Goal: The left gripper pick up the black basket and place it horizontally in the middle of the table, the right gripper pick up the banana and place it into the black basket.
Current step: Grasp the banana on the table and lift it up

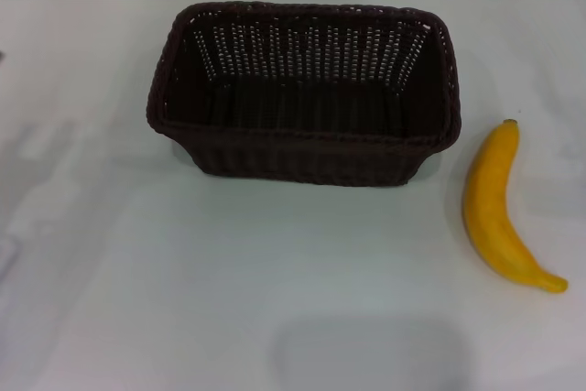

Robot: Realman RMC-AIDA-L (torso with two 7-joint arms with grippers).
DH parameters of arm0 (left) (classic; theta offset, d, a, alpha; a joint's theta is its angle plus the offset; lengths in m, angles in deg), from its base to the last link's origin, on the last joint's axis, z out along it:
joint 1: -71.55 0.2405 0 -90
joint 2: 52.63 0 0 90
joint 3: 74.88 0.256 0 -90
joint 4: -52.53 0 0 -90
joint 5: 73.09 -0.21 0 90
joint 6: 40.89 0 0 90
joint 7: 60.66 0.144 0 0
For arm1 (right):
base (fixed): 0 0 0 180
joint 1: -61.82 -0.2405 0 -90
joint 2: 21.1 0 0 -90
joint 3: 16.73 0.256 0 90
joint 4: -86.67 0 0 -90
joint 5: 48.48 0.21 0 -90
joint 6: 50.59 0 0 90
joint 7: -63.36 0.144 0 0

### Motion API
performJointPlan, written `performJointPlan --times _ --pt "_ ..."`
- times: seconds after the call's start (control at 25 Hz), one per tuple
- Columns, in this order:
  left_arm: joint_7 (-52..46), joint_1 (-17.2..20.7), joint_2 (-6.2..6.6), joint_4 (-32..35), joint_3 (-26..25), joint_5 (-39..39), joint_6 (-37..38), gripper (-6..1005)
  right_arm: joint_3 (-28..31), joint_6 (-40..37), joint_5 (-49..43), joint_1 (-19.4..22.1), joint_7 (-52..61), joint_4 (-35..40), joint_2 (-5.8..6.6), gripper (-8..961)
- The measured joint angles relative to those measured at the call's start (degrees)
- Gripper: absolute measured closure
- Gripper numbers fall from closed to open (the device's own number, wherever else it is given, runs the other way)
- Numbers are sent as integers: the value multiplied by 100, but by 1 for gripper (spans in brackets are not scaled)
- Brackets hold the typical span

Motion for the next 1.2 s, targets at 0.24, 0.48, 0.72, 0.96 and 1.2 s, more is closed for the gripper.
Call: performJointPlan --times 0.24,0.48,0.72,0.96,1.2 --pt "1859 -85 -6 -591 -287 1161 552 124 -767 -98 -791 620 3037 663 376 89" --pt "2487 -456 54 -575 -267 1527 1689 128 -962 -137 -3327 1138 5787 2517 668 89" --pt "2661 -662 152 -475 -260 1527 2056 136 -892 -425 -6293 1563 8426 5419 482 89" --pt "2929 -735 188 -427 -290 1592 2125 136 -1400 239 -9938 1594 11332 8298 63 91" --pt "3510 -901 153 -427 -299 1890 2359 135 -2511 1183 -11198 1104 13032 9202 56 93"
